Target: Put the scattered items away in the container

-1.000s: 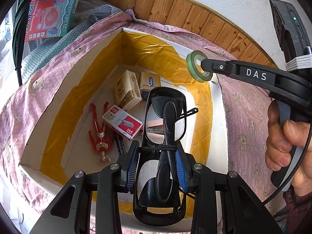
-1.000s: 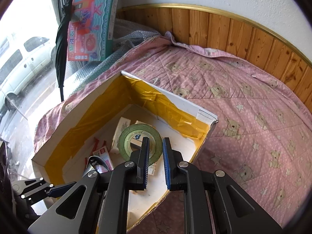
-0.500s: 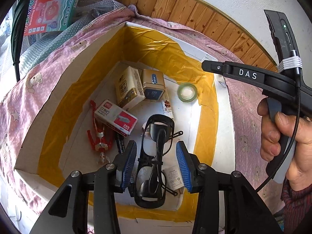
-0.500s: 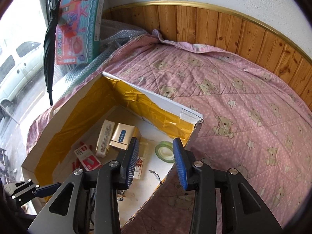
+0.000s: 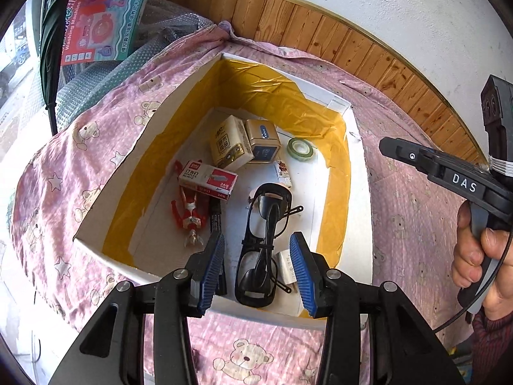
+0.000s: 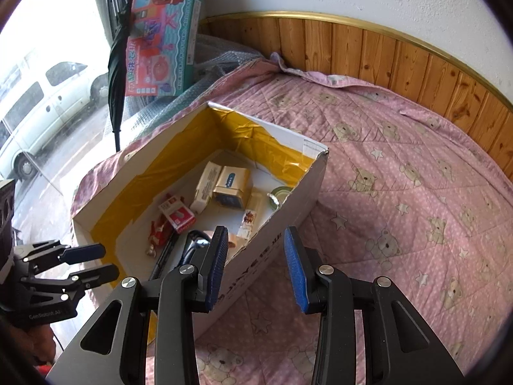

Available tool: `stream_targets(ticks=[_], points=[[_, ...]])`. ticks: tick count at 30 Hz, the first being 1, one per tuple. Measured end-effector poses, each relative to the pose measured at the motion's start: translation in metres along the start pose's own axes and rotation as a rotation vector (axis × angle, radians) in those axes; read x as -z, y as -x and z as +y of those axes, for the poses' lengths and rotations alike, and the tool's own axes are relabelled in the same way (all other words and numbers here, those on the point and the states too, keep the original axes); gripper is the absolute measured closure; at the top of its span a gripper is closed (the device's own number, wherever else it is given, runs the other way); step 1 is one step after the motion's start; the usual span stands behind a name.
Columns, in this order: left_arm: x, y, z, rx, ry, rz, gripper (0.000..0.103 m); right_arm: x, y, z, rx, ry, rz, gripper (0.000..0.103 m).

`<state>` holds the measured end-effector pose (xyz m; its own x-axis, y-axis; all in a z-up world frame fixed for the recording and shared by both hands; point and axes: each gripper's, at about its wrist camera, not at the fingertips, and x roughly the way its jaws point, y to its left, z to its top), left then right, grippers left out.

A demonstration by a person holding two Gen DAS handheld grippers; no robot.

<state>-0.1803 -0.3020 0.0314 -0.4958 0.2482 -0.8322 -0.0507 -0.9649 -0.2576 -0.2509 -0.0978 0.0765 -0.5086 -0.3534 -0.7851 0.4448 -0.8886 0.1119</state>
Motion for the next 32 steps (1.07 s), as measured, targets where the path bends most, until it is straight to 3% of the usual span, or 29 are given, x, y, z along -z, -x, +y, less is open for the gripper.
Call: stream_targets(ticks=[8,14,19,32], points=[[0.014,0.027,-0.015,-0.015,-0.036,-0.007,0.055,0.027,0.019,0.039,0.000,0.141,0.059,0.059],[0.019,0.050,-0.032,-0.036,-0.086,-0.034,0.047,0.044,0.012,0.077,0.000,0.300,0.168,0.058],[0.023,0.065,-0.038,-0.048,-0.105,-0.060,0.045,0.050,0.008,0.089,-0.032,0.310,0.210,0.058],[0.028,0.076,-0.039,-0.039,-0.115,-0.078,0.045,0.044,0.016,0.102,-0.047,0.294,0.179,0.058]])
